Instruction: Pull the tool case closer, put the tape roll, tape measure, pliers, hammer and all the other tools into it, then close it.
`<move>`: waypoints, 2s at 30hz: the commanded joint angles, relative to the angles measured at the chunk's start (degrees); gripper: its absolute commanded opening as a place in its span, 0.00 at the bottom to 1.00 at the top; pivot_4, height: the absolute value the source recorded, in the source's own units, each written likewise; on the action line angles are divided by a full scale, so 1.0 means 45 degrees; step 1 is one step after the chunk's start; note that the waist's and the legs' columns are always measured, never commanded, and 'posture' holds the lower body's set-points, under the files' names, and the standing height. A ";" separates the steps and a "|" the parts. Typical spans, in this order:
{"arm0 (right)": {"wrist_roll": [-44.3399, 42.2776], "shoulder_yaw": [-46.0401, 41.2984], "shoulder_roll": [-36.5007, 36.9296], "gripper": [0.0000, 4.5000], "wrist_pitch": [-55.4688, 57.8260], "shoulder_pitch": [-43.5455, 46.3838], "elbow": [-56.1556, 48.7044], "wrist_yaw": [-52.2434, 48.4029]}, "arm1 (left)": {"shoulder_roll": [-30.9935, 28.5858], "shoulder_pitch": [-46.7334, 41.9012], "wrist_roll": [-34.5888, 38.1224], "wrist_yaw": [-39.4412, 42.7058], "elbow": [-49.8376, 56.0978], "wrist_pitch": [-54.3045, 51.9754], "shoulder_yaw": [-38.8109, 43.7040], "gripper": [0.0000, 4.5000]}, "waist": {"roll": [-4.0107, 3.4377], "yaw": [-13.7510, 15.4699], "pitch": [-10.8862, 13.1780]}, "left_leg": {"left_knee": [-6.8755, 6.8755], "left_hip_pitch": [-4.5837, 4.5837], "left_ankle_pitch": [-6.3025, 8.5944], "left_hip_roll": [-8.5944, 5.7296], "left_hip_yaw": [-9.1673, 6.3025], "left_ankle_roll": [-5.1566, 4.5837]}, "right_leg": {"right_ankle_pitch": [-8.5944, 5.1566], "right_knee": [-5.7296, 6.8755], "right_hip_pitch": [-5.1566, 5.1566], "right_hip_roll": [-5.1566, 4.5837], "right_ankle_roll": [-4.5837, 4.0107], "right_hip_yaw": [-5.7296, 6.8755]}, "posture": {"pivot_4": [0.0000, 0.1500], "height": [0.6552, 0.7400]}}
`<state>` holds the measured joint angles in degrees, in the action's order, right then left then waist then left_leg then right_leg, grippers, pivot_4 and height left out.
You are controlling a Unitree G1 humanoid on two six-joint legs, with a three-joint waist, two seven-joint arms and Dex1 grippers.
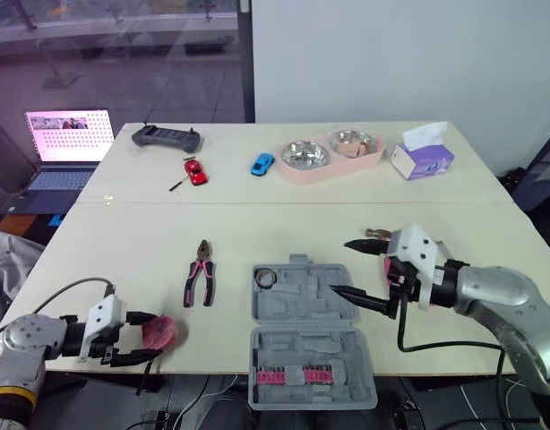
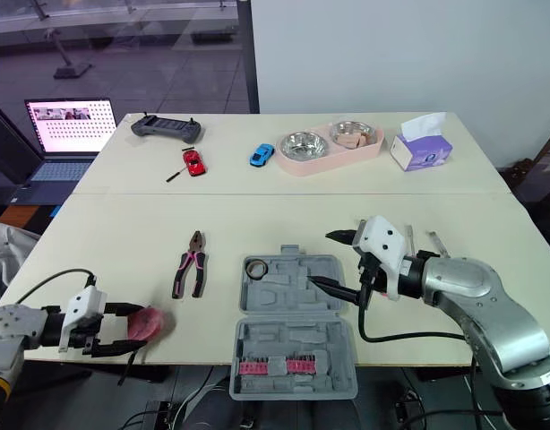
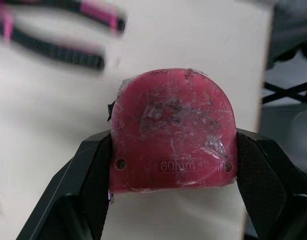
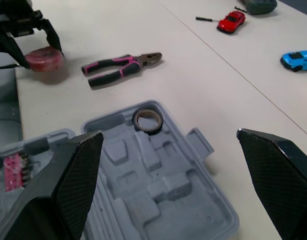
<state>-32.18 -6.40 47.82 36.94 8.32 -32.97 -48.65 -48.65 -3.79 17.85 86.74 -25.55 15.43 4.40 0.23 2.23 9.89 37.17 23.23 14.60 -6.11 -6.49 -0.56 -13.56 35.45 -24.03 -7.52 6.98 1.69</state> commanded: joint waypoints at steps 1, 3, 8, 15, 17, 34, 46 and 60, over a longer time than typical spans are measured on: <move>-0.1563 -0.0485 0.0395 1.00 0.2446 0.1117 -0.0378 0.0631 | -0.0806 0.0091 0.1179 -0.0153 0.3701 -0.2022 0.0382 0.65 | 0.0000 -0.0026 0.0000 | 0.0000 0.0004 0.0000 0.0000 0.0000 0.0000 | -0.0002 -0.0004 -0.0005 0.0000 -0.0004 -0.0003 | 1.00 0.97; -0.2815 -0.0361 0.0418 1.00 0.4438 0.1900 -0.0272 0.1022 | -0.0920 -0.0081 0.1415 -0.0483 0.5187 -0.3025 0.0174 0.65 | -0.0010 -0.0026 -0.0003 | -0.0006 0.0008 0.0000 0.0000 0.0000 0.0000 | -0.0006 -0.0009 -0.0007 -0.0002 -0.0012 -0.0009 | 1.00 0.97; -0.8282 -0.0099 -0.1359 1.00 1.1076 0.4840 0.1253 0.3310 | -0.0207 -0.1556 0.1104 -0.1765 0.8071 -0.5066 -0.1343 0.65 | -0.0006 -0.0070 -0.0002 | -0.0021 0.0025 -0.0003 0.0003 0.0001 -0.0003 | 0.0003 0.0003 0.0006 0.0002 -0.0001 -0.0012 | 1.00 0.97; -1.7950 0.4025 -0.0062 1.00 0.8231 0.5374 0.4343 1.0802 | 0.1114 -0.3141 0.0234 -0.3029 0.9029 -0.5963 -0.2994 0.65 | 0.0009 -0.0081 0.0012 | -0.0021 0.0035 -0.0009 -0.0004 0.0004 0.0000 | 0.0032 -0.0023 0.0018 -0.0013 -0.0046 -0.0008 | 1.00 0.97; -1.7959 0.4221 -0.0505 1.00 0.7805 0.5355 0.4630 1.1197 | 0.1382 -0.3270 0.0123 -0.3245 0.9204 -0.6074 -0.3290 0.65 | 0.0014 -0.0191 0.0015 | -0.0018 0.0035 -0.0005 -0.0003 0.0006 -0.0008 | 0.0032 -0.0035 0.0028 -0.0009 -0.0045 -0.0006 | 1.00 0.97; -1.7959 0.3660 -0.1782 1.00 0.7892 0.5322 0.5890 1.2883 | 0.2357 -0.3535 -0.0058 -0.4017 0.9992 -0.6289 -0.3963 0.65 | 0.0010 -0.0357 0.0012 | -0.0002 0.0028 -0.0014 0.0028 -0.0010 -0.0001 | 0.0038 -0.0011 0.0032 0.0083 -0.0036 -0.0001 | 1.00 0.97; -1.7959 0.3343 -0.2006 0.11 0.7965 0.5265 0.5894 1.2860 | 0.2567 -0.3654 -0.0296 -0.4236 0.9486 -0.6080 -0.4120 0.65 | 0.0006 -0.0347 0.0010 | 0.0002 0.0028 -0.0015 0.0028 -0.0012 0.0001 | 0.0038 -0.0010 0.0035 0.0087 -0.0037 -0.0005 | 1.00 0.97; -1.7959 0.2436 -0.1428 0.11 0.8658 0.5392 0.6743 1.1962 | 0.2985 -0.2805 0.1489 -0.3981 0.9500 -0.6162 -0.3185 1.00 | 0.0005 -0.0353 0.0010 | 0.0003 0.0027 -0.0017 0.0032 -0.0013 0.0003 | 0.0038 -0.0001 0.0030 0.0090 -0.0037 -0.0006 | 1.00 0.97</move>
<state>-112.09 7.65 39.57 75.02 31.59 -3.48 7.12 -35.26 -17.04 21.64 68.42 15.74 -12.12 -12.20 0.25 0.64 9.93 37.19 23.35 14.52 -5.97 -6.55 -0.55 -13.39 35.44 -23.89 -7.11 6.81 1.66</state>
